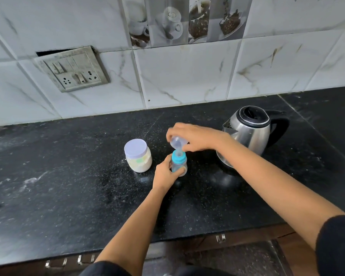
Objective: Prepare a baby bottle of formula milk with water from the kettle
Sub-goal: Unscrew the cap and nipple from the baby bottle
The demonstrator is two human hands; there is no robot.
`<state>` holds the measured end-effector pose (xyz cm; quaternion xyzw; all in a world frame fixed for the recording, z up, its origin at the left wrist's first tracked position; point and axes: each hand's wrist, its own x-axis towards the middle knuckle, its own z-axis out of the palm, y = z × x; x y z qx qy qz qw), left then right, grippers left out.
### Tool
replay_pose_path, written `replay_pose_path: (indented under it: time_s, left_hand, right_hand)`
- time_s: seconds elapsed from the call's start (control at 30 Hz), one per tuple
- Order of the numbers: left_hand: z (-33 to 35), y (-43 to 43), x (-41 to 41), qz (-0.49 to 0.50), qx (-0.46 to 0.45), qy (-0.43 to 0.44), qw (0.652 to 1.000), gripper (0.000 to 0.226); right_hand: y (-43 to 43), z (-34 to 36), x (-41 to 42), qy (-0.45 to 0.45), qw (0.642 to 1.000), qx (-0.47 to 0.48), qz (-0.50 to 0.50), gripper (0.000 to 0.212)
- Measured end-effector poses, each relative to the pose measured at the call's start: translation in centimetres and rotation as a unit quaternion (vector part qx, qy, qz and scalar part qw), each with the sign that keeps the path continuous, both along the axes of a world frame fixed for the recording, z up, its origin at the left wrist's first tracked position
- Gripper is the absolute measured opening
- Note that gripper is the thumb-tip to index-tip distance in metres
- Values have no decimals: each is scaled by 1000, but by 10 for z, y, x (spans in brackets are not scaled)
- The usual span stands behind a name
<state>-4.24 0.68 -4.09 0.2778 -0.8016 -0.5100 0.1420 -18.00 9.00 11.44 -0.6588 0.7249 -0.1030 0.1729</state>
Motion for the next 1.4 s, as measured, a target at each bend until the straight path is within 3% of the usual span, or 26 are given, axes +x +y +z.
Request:
replay_pose_path:
  time_s: [0.17, 0.33, 0.43, 0.67, 0.8, 0.97, 1.17, 1.4]
  left_hand:
    - [-8, 2, 0, 21, 31, 14, 999, 68]
    - [-11, 4, 0, 29, 35, 29, 999, 66]
    - [-11, 5, 0, 34, 42, 40, 998, 64]
    - [-11, 5, 3, 35, 52, 48, 997, 64]
    - [-8, 6, 2, 30, 58, 38, 997, 65]
    - [-6, 5, 3, 33, 65, 21, 997, 67]
    - [-3, 5, 7, 30, 56, 31, 998, 59]
    - [-1, -1, 10, 6, 20, 3, 1000, 54]
  right_hand:
    - [60, -46, -4, -191, 948, -133, -216, 67]
    - [111, -121, 4, -268, 876, -193, -351, 52]
    - [124, -147, 9, -299, 860, -184, -371, 58]
    - [130, -159, 10, -311, 855, -158, -382, 79]
    - [130, -156, 14, -267, 876, -146, -375, 85]
    - [101, -127, 34, -183, 862, -306, -359, 63]
    - [29, -105, 33, -193, 916, -168, -309, 70]
    - [3, -111, 40, -169, 913, -182, -322, 53]
